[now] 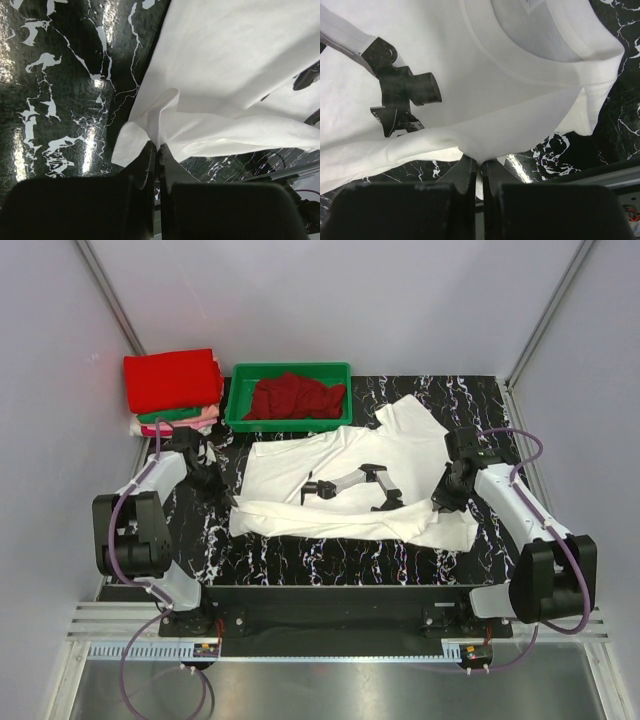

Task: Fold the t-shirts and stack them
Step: Fold the tshirt

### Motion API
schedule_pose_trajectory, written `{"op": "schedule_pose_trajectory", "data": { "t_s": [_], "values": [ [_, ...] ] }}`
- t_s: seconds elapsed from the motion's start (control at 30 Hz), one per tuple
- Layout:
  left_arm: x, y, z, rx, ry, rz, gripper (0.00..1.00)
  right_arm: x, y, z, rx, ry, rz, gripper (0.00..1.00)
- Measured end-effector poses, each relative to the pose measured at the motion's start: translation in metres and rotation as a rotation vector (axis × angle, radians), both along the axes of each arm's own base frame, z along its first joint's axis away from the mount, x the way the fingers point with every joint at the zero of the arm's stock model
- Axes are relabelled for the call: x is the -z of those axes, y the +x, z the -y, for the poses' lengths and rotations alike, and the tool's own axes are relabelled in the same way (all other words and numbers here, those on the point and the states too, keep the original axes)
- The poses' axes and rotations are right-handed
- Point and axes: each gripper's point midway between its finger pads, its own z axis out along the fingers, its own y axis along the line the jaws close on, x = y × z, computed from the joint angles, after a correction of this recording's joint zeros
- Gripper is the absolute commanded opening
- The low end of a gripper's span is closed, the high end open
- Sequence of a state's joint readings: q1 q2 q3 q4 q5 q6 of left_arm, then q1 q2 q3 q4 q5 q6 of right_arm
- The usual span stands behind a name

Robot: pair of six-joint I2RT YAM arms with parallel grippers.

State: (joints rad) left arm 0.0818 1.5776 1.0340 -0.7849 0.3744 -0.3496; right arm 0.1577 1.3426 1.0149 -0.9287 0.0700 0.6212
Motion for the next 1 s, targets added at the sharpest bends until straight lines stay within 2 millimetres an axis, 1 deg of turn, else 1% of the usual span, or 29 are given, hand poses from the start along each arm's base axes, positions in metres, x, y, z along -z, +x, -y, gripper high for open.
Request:
{"op": "schedule_pose_trajectory", "data": {
  "t_s": [0.1, 0.23, 0.3, 0.43, 0.5, 0.53, 0.6, 0.63, 0.67, 0.7, 0.73, 0.77, 0.83, 0.87, 0.9, 1.0],
  "values": [
    [0.009, 0.0, -0.001, 0.005, 0.005, -0.029, 0.0, 0.008, 0.005, 0.003, 0.0, 0.003, -0.022, 0.0],
    [0.014, 0.005, -0.003, 0.007, 0.012, -0.038, 0.0, 0.016, 0.012, 0.005, -0.009, 0.01, -0.041, 0.0],
    [0.013, 0.009, -0.005, 0.009, 0.029, -0.031, 0.0, 0.015, 0.016, 0.005, -0.018, 0.005, -0.043, 0.0],
    [0.002, 0.022, -0.009, 0.012, 0.07, 0.008, 0.0, 0.003, 0.033, 0.009, -0.031, -0.02, 0.0, 0.01],
    [-0.003, 0.031, -0.008, 0.018, 0.076, 0.031, 0.07, 0.0, 0.043, 0.01, -0.033, -0.031, 0.017, 0.06],
    [-0.004, 0.036, -0.007, 0.024, 0.076, 0.038, 0.24, 0.001, 0.047, 0.011, -0.032, -0.036, 0.016, 0.08],
    [0.0, 0.043, -0.004, 0.046, 0.073, 0.04, 0.35, 0.009, 0.053, 0.013, -0.028, -0.043, -0.004, 0.37],
    [0.003, 0.043, -0.002, 0.055, 0.069, 0.035, 0.4, 0.015, 0.054, 0.014, -0.026, -0.045, -0.022, 0.54],
    [0.008, 0.043, 0.0, 0.065, 0.065, 0.025, 0.5, 0.022, 0.056, 0.015, -0.022, -0.048, -0.041, 0.83],
    [0.01, 0.042, 0.002, 0.075, 0.062, 0.017, 0.55, 0.029, 0.055, 0.017, -0.017, -0.052, -0.063, 0.94],
    [0.012, 0.04, 0.004, 0.081, 0.056, 0.012, 0.6, 0.033, 0.054, 0.021, -0.019, -0.059, -0.081, 0.99],
    [0.01, 0.038, 0.006, 0.082, 0.051, 0.014, 0.65, 0.035, 0.055, 0.024, -0.009, -0.062, -0.089, 1.0],
    [0.004, 0.035, 0.007, 0.085, 0.05, 0.034, 0.68, 0.032, 0.057, 0.033, 0.014, -0.079, -0.088, 1.0],
    [-0.003, 0.032, 0.008, 0.084, 0.05, 0.049, 0.72, 0.026, 0.059, 0.037, 0.029, -0.086, -0.072, 1.0],
    [-0.012, 0.029, 0.008, 0.083, 0.051, 0.079, 0.73, 0.021, 0.06, 0.041, 0.04, -0.093, -0.053, 1.0],
    [-0.04, 0.014, 0.007, 0.053, 0.051, 0.18, 0.74, -0.006, 0.055, 0.05, 0.102, -0.098, 0.044, 1.0]
  ]
}}
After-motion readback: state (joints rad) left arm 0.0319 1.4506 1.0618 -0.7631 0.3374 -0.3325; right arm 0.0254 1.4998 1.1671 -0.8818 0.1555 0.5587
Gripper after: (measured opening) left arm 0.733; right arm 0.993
